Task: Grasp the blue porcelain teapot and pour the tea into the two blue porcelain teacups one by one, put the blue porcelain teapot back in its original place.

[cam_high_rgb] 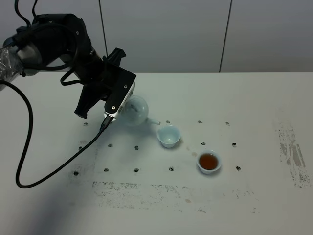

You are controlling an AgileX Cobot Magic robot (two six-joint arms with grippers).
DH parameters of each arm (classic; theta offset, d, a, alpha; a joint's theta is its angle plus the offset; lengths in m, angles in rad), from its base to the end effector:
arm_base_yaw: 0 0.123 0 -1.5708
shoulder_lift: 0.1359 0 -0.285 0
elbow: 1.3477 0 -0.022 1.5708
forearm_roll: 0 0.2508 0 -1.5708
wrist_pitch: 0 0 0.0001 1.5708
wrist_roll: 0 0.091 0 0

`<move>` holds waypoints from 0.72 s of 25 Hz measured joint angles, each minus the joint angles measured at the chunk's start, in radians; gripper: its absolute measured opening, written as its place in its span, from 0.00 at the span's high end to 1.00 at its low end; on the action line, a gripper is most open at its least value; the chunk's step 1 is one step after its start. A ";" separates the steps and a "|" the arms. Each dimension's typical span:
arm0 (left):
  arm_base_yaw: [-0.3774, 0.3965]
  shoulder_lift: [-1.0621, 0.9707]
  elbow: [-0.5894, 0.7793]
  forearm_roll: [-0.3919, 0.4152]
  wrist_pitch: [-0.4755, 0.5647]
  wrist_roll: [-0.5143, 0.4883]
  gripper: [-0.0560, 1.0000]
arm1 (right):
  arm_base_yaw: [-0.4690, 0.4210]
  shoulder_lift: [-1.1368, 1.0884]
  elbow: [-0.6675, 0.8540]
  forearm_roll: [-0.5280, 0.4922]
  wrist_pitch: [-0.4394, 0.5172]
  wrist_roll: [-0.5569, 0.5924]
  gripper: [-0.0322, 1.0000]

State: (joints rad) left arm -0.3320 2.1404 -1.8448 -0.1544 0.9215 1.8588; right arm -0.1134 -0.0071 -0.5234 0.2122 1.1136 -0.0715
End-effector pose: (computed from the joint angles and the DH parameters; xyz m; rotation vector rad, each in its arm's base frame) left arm 0.4441 -0.1649 0.2281 2.3693 1.3202 0.2788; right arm -0.0100 0.0185 0.2809 0.0226 2.0509 0.1395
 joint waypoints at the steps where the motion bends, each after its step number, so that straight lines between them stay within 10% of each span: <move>1: -0.005 0.000 0.000 0.009 -0.005 -0.007 0.84 | 0.000 0.000 0.000 0.000 0.000 0.000 0.70; 18: -0.082 0.009 0.000 0.131 -0.087 -0.044 0.84 | 0.000 0.000 0.000 0.001 0.000 0.000 0.70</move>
State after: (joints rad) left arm -0.4137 2.1491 -1.8448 -0.0229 0.8349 1.8147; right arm -0.1134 -0.0071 -0.5234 0.2129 1.1136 -0.0715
